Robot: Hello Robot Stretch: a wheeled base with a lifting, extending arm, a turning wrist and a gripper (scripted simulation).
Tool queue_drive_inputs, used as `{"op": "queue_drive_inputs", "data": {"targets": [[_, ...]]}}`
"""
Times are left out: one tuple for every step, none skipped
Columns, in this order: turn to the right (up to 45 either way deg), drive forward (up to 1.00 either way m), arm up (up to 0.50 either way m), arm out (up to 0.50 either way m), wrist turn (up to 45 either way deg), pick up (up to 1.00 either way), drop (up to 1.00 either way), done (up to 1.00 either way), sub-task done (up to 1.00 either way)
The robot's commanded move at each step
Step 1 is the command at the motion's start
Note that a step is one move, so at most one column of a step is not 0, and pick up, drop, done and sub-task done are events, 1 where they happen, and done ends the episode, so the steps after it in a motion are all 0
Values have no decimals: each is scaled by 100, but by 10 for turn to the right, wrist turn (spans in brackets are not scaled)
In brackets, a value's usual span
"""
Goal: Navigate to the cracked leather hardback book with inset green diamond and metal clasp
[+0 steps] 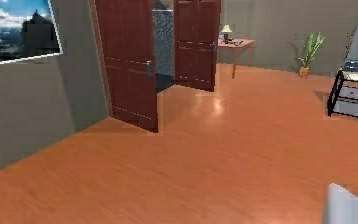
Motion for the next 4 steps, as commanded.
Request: {"op": "queue_drive_inputs", "data": {"targets": [[0,45,0,0,0,0,0,0,0],[120,0,0,0,0,0,0,0,0],[0,100,0,0,0,0,0,0,0],[30,0,0,0,0,0,0,0,0]]}}
